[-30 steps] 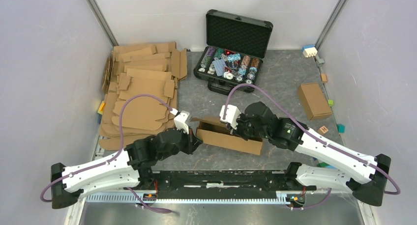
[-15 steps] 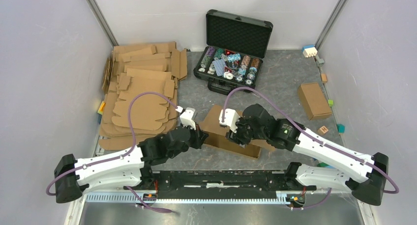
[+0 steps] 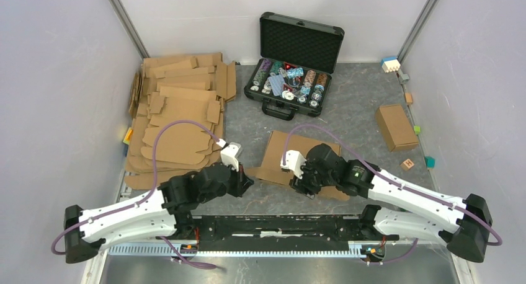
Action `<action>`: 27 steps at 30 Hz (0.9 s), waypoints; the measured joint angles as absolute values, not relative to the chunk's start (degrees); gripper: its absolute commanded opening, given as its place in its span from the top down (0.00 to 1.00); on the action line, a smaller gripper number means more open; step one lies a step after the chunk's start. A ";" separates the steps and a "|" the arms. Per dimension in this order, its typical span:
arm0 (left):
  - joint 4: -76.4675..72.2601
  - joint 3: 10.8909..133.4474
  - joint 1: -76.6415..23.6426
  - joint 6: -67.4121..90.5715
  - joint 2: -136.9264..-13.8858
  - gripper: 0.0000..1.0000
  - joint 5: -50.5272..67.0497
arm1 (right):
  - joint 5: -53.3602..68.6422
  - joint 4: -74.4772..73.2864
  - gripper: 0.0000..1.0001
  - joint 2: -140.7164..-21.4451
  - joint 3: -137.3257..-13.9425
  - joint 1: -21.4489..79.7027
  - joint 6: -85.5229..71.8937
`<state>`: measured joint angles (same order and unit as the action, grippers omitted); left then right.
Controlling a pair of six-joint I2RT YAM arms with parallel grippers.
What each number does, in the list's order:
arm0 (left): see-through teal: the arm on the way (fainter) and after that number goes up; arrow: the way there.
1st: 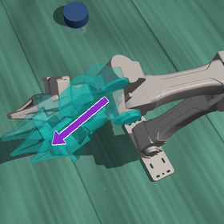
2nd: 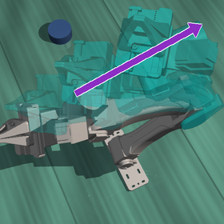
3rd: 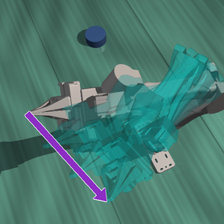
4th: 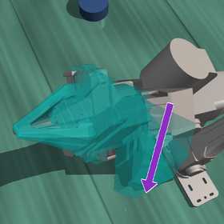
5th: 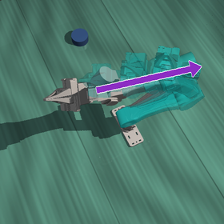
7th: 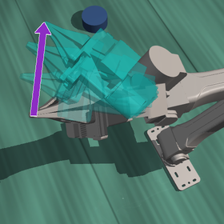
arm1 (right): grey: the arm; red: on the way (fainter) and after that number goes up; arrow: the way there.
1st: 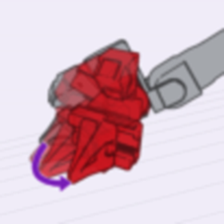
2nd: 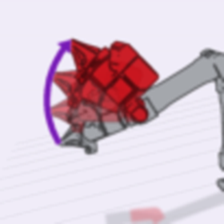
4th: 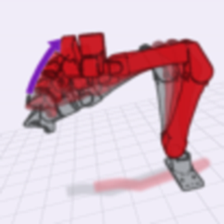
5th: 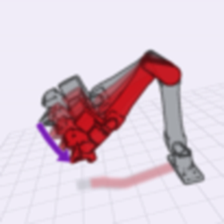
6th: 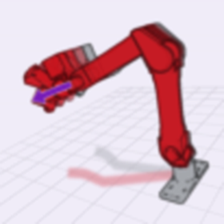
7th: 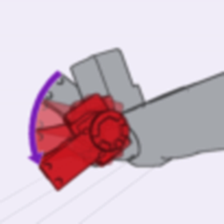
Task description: Fold the paper box
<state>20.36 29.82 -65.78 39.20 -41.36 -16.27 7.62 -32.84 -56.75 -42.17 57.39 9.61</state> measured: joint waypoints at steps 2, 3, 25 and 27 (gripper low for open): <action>25.56 32.42 -65.76 39.22 -39.97 0.98 -14.76 | 7.77 -32.14 0.32 -56.27 -40.86 57.39 9.17; 27.77 33.69 -65.78 39.31 -39.11 0.98 -14.48 | 8.10 -31.68 0.31 -56.10 -40.18 57.39 8.99; 24.62 40.51 -50.17 37.23 -59.86 0.74 -3.97 | 4.84 -26.24 0.31 -57.10 -39.40 57.39 2.81; 22.92 40.51 -48.95 36.82 -61.91 0.70 -2.33 | 3.81 -25.12 0.33 -57.19 -39.07 57.21 2.07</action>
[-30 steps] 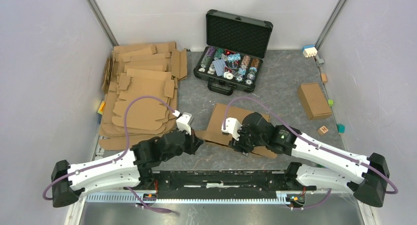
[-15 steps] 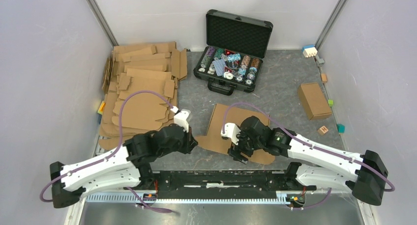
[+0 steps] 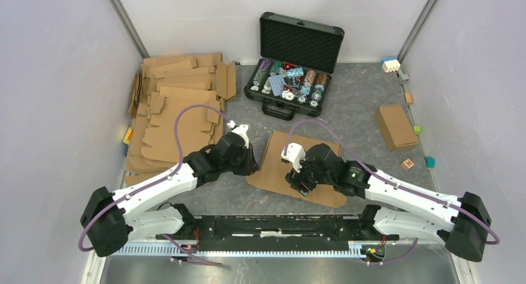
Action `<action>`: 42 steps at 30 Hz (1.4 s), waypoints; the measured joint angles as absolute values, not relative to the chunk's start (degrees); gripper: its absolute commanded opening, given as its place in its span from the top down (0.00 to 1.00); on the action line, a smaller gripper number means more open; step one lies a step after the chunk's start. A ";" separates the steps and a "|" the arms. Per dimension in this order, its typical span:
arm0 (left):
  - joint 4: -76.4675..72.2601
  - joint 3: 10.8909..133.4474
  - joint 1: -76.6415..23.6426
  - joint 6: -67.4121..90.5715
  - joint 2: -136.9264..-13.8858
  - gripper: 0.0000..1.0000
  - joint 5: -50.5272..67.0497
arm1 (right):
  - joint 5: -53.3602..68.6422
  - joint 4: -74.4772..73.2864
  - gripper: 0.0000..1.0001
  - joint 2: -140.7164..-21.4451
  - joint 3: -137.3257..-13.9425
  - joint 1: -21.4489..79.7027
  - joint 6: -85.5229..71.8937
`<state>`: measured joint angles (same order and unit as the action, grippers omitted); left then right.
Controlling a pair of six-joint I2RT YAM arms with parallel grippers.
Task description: Fold the paper box
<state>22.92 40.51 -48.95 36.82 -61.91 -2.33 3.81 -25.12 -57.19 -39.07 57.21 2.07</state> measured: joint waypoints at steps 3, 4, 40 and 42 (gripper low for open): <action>19.73 40.05 -47.22 36.73 -64.23 0.64 0.43 | 2.42 -23.29 0.37 -58.37 -37.52 56.97 0.40; 18.92 39.72 -46.83 36.71 -64.64 0.62 1.02 | 2.22 -22.98 0.38 -59.02 -36.77 56.95 -0.10; 5.65 38.63 -41.50 36.49 -77.47 0.54 8.23 | -20.51 -30.55 0.30 -43.16 -26.17 35.11 -35.16; 5.15 38.74 -41.47 36.10 -78.08 0.58 9.32 | -18.31 -28.86 0.35 -42.61 -24.25 34.98 -37.74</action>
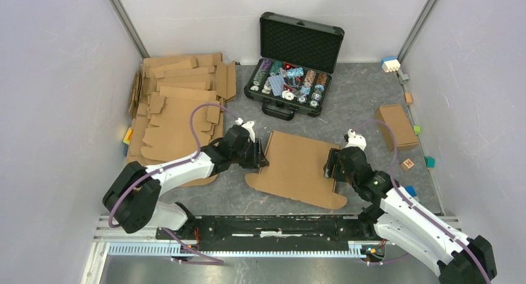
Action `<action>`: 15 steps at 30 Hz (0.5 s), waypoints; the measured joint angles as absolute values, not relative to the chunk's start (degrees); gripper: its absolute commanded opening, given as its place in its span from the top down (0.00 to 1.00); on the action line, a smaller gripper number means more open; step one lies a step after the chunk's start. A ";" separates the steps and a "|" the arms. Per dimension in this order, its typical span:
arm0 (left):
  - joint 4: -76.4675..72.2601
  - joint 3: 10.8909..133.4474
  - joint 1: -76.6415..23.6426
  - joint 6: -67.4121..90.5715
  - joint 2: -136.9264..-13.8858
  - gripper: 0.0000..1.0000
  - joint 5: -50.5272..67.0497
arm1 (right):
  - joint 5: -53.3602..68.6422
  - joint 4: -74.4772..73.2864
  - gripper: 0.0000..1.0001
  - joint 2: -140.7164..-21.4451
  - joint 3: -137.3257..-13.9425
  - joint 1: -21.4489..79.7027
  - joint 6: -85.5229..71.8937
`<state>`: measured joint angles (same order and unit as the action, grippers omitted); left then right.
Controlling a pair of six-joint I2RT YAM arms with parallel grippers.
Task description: Fold the paper box
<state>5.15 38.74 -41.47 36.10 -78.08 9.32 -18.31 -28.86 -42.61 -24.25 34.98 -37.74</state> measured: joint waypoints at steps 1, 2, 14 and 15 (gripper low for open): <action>4.69 38.76 -41.47 36.03 -78.46 0.61 9.74 | -17.58 -28.03 0.38 -41.93 -23.73 34.85 -38.46; 4.29 38.85 -41.47 35.99 -78.89 0.65 10.31 | -16.80 -27.49 0.43 -41.45 -23.33 34.79 -39.05; 4.16 41.91 -40.23 34.79 -82.72 0.81 12.01 | -15.73 -24.75 0.51 -43.09 -22.61 33.78 -40.23; 4.19 42.26 -40.18 34.37 -83.02 0.81 11.99 | -15.92 -24.53 0.50 -43.22 -22.61 33.74 -40.23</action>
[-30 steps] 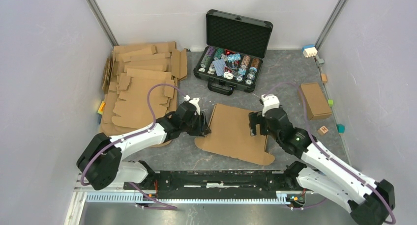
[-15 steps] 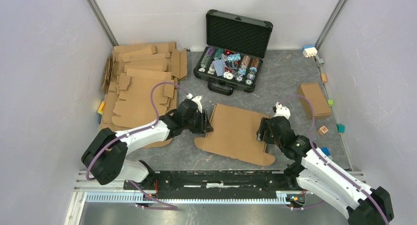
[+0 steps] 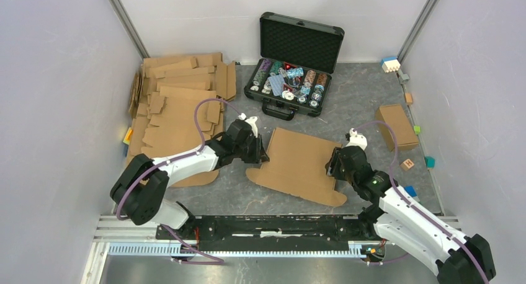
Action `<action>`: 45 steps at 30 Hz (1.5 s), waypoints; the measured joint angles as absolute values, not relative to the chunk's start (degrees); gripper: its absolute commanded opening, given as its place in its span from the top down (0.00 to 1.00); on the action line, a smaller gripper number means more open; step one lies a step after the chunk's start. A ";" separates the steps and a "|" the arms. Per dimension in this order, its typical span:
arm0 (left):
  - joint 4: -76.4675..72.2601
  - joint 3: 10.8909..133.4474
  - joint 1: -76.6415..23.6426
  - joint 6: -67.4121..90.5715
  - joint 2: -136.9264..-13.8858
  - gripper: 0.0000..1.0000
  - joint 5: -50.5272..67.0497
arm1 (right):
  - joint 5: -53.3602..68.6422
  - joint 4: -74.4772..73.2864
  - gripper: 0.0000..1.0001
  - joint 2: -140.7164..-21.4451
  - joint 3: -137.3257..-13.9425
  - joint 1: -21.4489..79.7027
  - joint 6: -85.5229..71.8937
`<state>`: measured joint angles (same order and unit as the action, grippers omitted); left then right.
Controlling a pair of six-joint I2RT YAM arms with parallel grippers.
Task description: Fold the paper box
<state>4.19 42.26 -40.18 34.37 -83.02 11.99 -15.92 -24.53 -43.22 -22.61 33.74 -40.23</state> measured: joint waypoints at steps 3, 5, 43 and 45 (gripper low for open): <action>4.60 43.75 -39.99 33.06 -84.38 0.81 11.97 | -16.64 -23.97 0.48 -43.70 -22.61 33.74 -40.21; 5.48 45.56 -39.86 31.79 -85.84 0.81 11.94 | -17.15 -23.53 0.47 -44.14 -22.63 33.67 -40.21; 18.31 30.72 -39.68 34.54 -49.47 0.90 6.85 | 3.88 -22.26 0.44 -49.15 -35.92 34.76 -6.09; 18.15 27.90 -39.75 36.80 -46.74 0.98 8.05 | 1.41 -18.94 0.79 -49.58 -35.79 34.76 -7.51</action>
